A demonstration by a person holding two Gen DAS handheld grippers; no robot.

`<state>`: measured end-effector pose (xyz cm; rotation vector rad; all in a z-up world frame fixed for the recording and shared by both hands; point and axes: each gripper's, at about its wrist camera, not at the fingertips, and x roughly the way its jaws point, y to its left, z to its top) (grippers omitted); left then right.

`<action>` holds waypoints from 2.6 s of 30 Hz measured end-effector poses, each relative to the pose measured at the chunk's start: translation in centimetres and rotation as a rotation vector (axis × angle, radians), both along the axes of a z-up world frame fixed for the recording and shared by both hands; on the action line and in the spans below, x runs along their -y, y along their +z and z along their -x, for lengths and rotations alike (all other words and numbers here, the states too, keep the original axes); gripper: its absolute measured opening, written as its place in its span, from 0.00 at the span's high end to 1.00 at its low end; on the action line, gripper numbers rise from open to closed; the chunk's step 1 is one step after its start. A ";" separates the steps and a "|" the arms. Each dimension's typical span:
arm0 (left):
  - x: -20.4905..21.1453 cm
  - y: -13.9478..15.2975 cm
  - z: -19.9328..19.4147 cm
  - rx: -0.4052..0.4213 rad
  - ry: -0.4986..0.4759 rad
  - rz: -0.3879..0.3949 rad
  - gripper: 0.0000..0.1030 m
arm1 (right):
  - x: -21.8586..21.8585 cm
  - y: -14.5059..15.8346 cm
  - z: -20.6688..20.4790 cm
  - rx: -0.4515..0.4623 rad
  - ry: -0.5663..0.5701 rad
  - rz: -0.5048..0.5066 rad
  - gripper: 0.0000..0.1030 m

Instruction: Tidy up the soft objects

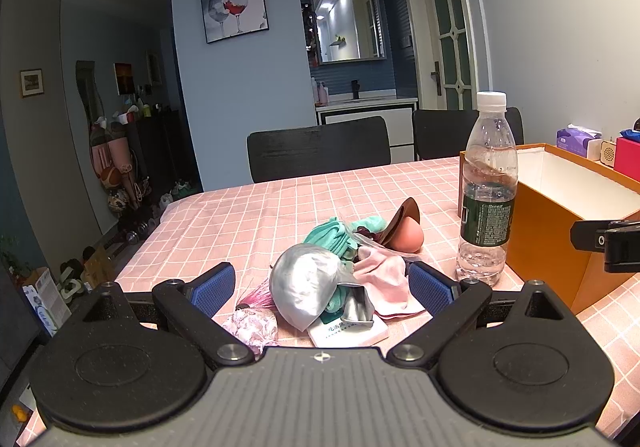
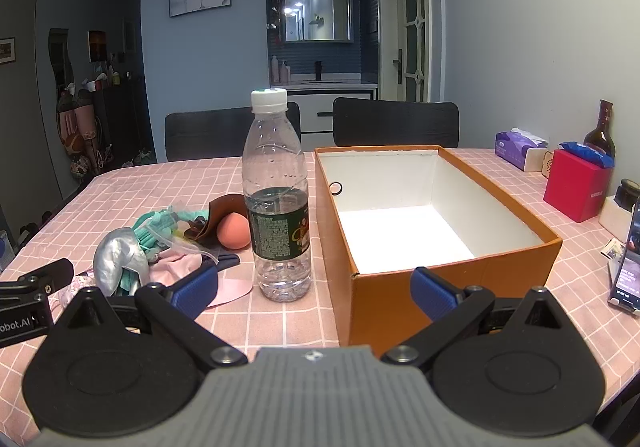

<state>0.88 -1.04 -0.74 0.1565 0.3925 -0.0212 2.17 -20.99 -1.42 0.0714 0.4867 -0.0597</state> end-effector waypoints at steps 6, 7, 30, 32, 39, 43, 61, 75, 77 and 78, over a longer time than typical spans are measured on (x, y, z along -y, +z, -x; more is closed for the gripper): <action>-0.1 -0.1 0.1 0.000 0.001 0.003 0.00 | -0.1 0.0 0.0 0.000 0.003 0.000 0.03; -0.1 -0.1 0.0 -0.001 0.000 0.002 0.00 | -0.1 -0.1 0.0 0.000 0.003 0.000 0.03; -0.3 -0.2 0.0 -0.001 0.001 0.004 0.00 | -0.3 0.0 0.0 -0.004 0.005 0.004 0.03; -0.3 -0.2 0.0 -0.001 0.001 0.004 0.00 | -0.4 0.0 0.0 -0.005 0.005 0.003 0.03; -0.3 -0.2 0.0 -0.001 0.001 0.005 0.00 | -0.5 0.1 0.0 -0.002 0.009 0.005 0.03; -0.3 -0.2 0.0 -0.001 0.002 0.005 0.00 | -0.5 0.2 0.0 -0.003 0.010 0.005 0.03; -1.8 -1.8 -2.3 -0.064 -0.074 0.044 0.02 | -3.3 -1.7 -2.6 0.010 0.176 -0.001 0.08; -4.1 -5.6 -8.0 -0.166 -0.277 0.009 0.37 | -8.1 -5.1 -10.0 -0.071 0.432 0.064 0.38; -4.1 -6.3 -8.8 -0.177 -0.273 -0.022 0.37 | -8.6 -5.3 -11.1 -0.078 0.445 0.088 0.43; -4.0 -6.6 -9.3 -0.182 -0.264 -0.030 0.37 | -8.8 -5.4 -11.6 -0.083 0.453 0.096 0.43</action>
